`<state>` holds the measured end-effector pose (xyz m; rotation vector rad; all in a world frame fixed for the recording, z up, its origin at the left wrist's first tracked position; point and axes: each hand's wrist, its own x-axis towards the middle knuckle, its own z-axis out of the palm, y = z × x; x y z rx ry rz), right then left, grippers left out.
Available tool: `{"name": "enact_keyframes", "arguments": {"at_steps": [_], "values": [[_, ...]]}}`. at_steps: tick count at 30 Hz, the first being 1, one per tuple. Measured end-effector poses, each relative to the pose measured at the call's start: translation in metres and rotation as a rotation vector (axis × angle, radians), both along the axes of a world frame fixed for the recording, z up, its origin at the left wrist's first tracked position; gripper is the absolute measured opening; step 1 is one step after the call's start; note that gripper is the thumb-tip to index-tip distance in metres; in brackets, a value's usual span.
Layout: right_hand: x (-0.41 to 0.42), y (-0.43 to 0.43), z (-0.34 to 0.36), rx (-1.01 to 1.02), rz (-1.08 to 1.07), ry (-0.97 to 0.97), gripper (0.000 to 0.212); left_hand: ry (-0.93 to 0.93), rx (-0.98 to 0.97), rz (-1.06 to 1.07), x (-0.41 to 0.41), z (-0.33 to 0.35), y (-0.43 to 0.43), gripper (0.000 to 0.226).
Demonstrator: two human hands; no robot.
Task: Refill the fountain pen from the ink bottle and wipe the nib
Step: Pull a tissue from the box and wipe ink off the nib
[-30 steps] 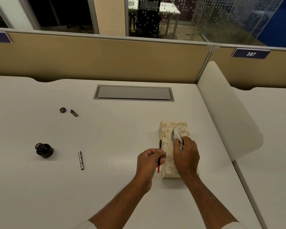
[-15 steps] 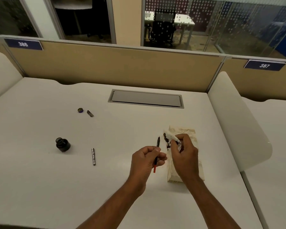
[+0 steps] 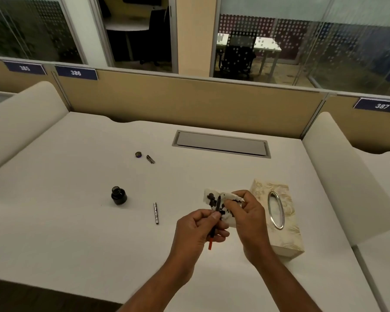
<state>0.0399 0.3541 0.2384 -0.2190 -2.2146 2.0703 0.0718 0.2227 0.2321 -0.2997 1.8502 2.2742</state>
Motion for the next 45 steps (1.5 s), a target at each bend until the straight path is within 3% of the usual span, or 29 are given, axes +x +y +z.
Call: {"name": "enact_keyframes", "arguments": {"at_steps": [13,16,20,22,26,33,45], "values": [[0.01,-0.089,0.022,-0.23,0.085,-0.106,0.01,0.033,0.04,-0.048,0.007,0.016,-0.097,0.023],[0.013,-0.097,0.03,-0.357,0.154,-0.157,0.021,0.022,0.072,-0.044,0.008,0.019,-0.109,0.023],[0.013,-0.099,0.039,-0.635,0.259,-0.339,0.052,0.017,0.111,-0.045,0.011,0.024,-0.12,0.024],[0.012,-0.1,0.038,-0.713,0.271,-0.378,0.05,0.018,0.121,-0.049,0.012,0.026,-0.122,0.025],[0.01,-0.1,0.038,-0.695,0.389,-0.348,0.038,0.025,0.104,-0.052,0.012,0.03,-0.122,0.026],[0.006,-0.095,0.035,-0.603,0.551,-0.35,0.059,0.023,0.039,-0.064,0.013,0.033,-0.116,0.026],[0.006,-0.081,0.036,-0.607,0.506,-0.205,0.047,-0.041,0.123,-0.271,0.008,0.054,-0.11,0.029]]}}
